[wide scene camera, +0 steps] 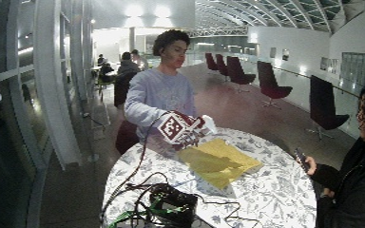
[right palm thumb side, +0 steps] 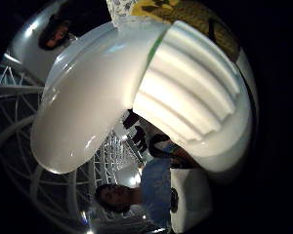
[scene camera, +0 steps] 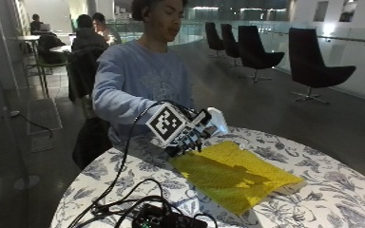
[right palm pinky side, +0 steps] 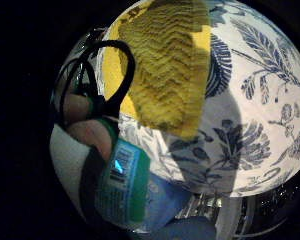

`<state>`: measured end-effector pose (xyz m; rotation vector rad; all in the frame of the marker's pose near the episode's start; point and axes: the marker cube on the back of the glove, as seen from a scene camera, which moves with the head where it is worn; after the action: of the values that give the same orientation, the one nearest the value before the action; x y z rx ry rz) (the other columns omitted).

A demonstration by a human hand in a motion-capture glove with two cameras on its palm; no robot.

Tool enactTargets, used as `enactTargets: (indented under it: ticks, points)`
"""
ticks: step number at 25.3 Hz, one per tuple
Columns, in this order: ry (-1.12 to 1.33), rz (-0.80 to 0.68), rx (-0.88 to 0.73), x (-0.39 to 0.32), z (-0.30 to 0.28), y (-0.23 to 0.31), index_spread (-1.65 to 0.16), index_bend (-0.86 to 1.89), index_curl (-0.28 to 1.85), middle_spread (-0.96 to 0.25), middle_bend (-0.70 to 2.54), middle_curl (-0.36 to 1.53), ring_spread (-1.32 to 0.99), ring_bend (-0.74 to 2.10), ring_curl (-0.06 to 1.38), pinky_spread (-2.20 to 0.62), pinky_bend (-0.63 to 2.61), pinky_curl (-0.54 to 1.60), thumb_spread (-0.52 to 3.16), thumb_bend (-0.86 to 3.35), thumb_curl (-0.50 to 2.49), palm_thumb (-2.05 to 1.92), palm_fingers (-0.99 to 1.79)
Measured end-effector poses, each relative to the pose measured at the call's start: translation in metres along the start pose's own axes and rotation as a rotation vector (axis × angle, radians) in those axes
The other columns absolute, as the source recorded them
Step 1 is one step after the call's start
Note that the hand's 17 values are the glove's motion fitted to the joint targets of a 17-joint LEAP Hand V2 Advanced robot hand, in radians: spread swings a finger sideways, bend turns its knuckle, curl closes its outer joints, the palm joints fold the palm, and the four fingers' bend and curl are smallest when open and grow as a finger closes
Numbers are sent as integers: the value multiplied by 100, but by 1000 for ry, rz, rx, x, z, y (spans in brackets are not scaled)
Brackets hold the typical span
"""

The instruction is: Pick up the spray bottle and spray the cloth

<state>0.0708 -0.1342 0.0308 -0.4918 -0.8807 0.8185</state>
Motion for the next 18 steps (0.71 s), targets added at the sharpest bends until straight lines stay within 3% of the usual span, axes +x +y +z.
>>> enactTargets:
  ticks: [7,12,18]
  points:
    - [-40,-73,56,-12,6,-4,-18,14,39,-4,29,48,0,61,41,8,32,39,71,-3,68,87,117]
    - [-151,-274,179,-43,14,-6,-18,15,39,-4,28,48,0,60,41,8,31,39,72,-3,68,87,116]
    - [-283,-562,185,-96,53,-32,-20,15,39,-5,28,48,0,59,41,8,26,38,74,-2,67,88,111]
